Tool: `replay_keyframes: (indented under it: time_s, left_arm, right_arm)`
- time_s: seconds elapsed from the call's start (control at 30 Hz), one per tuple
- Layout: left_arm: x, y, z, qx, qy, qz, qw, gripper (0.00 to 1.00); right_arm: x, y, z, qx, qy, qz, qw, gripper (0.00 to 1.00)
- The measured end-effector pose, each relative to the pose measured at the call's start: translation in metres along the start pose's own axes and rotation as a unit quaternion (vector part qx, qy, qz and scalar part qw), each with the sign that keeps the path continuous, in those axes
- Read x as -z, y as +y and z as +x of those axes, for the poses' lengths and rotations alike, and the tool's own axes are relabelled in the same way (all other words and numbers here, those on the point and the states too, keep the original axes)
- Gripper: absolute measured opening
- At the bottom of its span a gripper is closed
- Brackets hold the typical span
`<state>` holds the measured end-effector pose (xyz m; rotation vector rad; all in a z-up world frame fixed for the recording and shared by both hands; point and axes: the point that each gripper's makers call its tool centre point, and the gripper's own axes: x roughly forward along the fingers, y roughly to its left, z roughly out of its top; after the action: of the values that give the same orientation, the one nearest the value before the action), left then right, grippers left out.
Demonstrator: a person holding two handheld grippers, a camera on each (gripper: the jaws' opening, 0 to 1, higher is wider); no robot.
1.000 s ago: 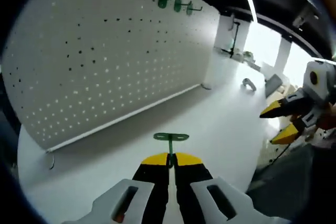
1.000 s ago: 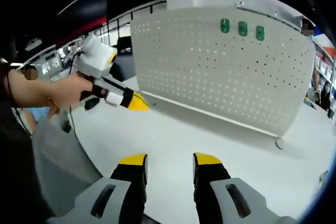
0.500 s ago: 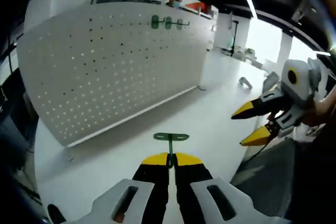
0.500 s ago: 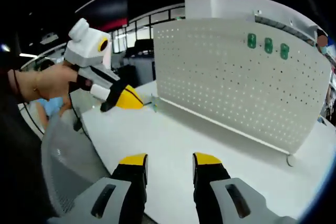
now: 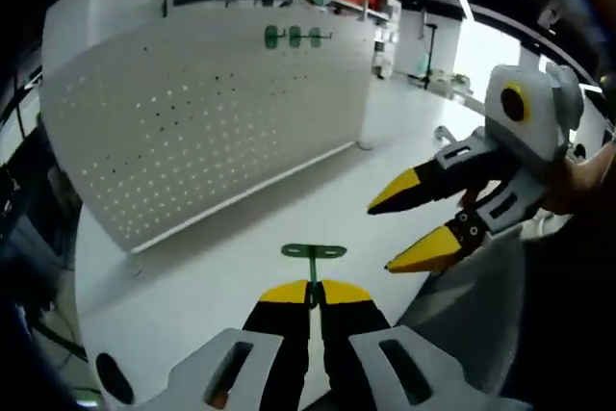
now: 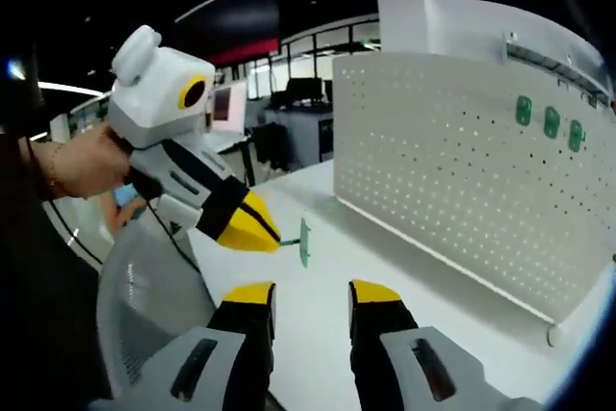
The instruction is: Insert the hook assembly into the mounting plate slot until the hook locks in place.
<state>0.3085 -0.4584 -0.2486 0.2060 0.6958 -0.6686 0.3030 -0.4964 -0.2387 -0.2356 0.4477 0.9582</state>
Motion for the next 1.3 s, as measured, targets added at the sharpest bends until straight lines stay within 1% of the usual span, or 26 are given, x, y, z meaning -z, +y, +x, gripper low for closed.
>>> replay_keyframes:
  time_s: [0.1, 0.17, 0.27, 0.3, 0.47, 0.53, 0.7, 0.83, 0.87, 1.03, 1.1, 1.13, 1.2, 1.3]
  left_arm:
    - [0.001, -0.002, -0.001, 0.0, 0.002, -0.004, 1.0, 0.02]
    - [0.002, -0.003, -0.002, -0.001, 0.005, -0.005, 1.0, 0.02]
    - [0.004, -0.003, -0.002, -0.006, 0.012, -0.002, 0.9999, 0.02]
    - [0.005, -0.003, -0.002, -0.006, 0.014, -0.004, 0.9999, 0.02]
    - [0.008, -0.008, -0.002, -0.005, 0.02, -0.005, 0.9998, 0.02]
    - [0.008, -0.01, -0.002, -0.004, 0.021, -0.004, 0.9998, 0.02]
    - [0.009, -0.012, -0.002, -0.005, 0.026, 0.001, 0.9997, 0.02]
    - [0.008, -0.013, -0.002, -0.003, 0.025, 0.001, 0.9997, 0.02]
    - [0.007, -0.014, -0.002, -0.003, 0.022, -0.002, 0.9997, 0.02]
    - [0.007, -0.015, -0.001, 0.0, 0.029, 0.0, 0.9996, 0.02]
    - [0.007, -0.015, -0.002, 0.0, 0.029, -0.001, 0.9996, 0.02]
    - [0.007, -0.015, -0.002, 0.0, 0.029, 0.0, 0.9996, 0.02]
    - [0.008, -0.016, -0.002, 0.0, 0.027, 0.005, 0.9996, 0.02]
    - [0.007, -0.016, -0.002, 0.001, 0.025, 0.01, 0.9996, 0.03]
  right_arm:
    - [-0.003, 0.006, 0.007, -0.007, 0.006, -0.012, 0.9999, 0.27]
    - [-0.006, 0.009, 0.01, -0.011, 0.008, -0.024, 0.9996, 0.23]
    - [-0.004, 0.013, 0.014, -0.019, 0.022, -0.038, 0.9988, 0.19]
    - [-0.006, 0.014, 0.016, -0.018, 0.021, -0.041, 0.9988, 0.18]
    - [-0.004, 0.017, 0.023, -0.025, 0.035, -0.053, 0.9977, 0.14]
    - [-0.003, 0.017, 0.025, -0.024, 0.043, -0.059, 0.997, 0.11]
    - [0.001, 0.014, 0.026, -0.023, 0.056, -0.059, 0.9964, 0.07]
    - [-0.003, 0.009, 0.024, -0.018, 0.053, -0.061, 0.9966, 0.01]
    - [-0.002, 0.009, 0.025, -0.017, 0.055, -0.06, 0.9965, 0.01]
    - [0.0, 0.01, 0.026, -0.013, 0.066, -0.08, 0.9945, 0.0]
    - [0.0, 0.009, 0.026, -0.011, 0.066, -0.077, 0.9948, 0.0]
    - [-0.002, 0.009, 0.026, -0.01, 0.062, -0.064, 0.996, 0.0]
    - [-0.001, 0.008, 0.026, -0.01, 0.066, -0.06, 0.996, 0.0]
    - [-0.002, 0.009, 0.026, -0.013, 0.063, -0.07, 0.9955, 0.0]
